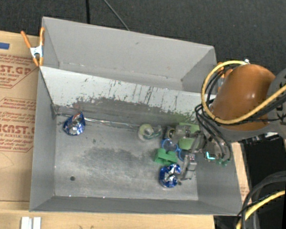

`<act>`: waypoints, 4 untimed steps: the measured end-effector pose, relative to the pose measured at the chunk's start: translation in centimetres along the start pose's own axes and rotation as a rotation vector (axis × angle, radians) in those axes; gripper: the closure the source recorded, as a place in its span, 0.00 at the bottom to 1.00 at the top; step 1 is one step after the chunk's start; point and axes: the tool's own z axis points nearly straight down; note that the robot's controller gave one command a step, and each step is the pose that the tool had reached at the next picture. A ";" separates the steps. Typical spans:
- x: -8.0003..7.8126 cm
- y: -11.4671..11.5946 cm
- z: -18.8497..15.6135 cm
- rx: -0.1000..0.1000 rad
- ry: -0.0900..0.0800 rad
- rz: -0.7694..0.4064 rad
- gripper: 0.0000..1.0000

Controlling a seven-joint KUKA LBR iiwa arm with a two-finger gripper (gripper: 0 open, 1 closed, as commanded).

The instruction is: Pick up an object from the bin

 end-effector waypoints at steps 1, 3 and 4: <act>2.4 0.4 11.6 -0.001 -0.001 -0.128 0.00; -3.6 -0.5 12.8 0.001 -0.012 -0.884 0.00; -3.5 -0.7 12.8 0.001 -0.009 -0.880 1.00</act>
Offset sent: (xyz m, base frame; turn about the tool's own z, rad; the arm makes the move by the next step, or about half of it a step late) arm -0.0229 0.0024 -0.1123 -0.1264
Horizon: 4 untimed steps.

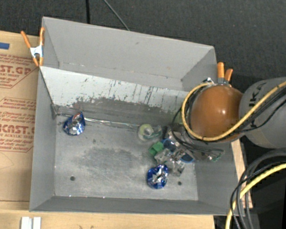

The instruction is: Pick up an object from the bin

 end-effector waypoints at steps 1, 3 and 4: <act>-1.4 0.4 0.0 0.001 0.001 -0.090 1.00; 0.1 1.9 -10.7 0.000 0.000 -0.115 0.00; -1.1 2.8 -4.2 -0.005 0.003 -0.418 0.00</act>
Offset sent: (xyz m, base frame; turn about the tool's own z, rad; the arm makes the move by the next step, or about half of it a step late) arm 0.0051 0.0126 0.0002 -0.0918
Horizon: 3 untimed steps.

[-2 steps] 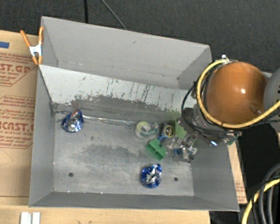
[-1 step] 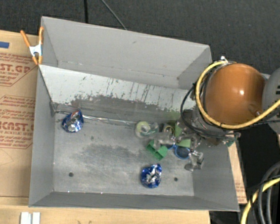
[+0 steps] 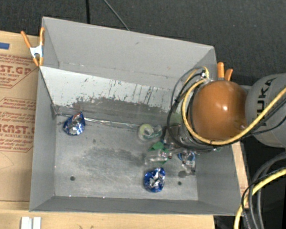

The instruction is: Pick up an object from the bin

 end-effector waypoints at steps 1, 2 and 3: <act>0.0 -0.1 -0.1 0.003 -0.001 0.001 1.00; 0.0 -0.1 -0.1 0.003 -0.001 0.001 0.00; 2.1 3.6 1.6 0.001 0.001 -0.315 0.00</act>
Offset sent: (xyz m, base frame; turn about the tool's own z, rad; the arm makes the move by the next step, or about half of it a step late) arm 0.0000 0.0000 0.0000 0.0000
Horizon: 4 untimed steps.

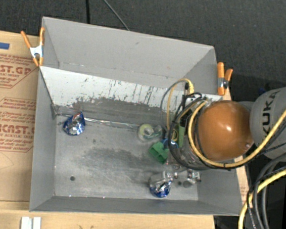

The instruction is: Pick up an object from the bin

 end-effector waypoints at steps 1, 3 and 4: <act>0.0 -0.1 -0.1 0.002 -0.001 0.001 1.00; 9.5 -0.2 -8.3 0.010 0.004 0.075 1.00; 9.9 -1.0 -15.2 0.011 0.002 0.150 1.00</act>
Offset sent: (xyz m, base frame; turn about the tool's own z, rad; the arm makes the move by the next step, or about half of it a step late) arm 0.0000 0.0000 0.0000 0.0000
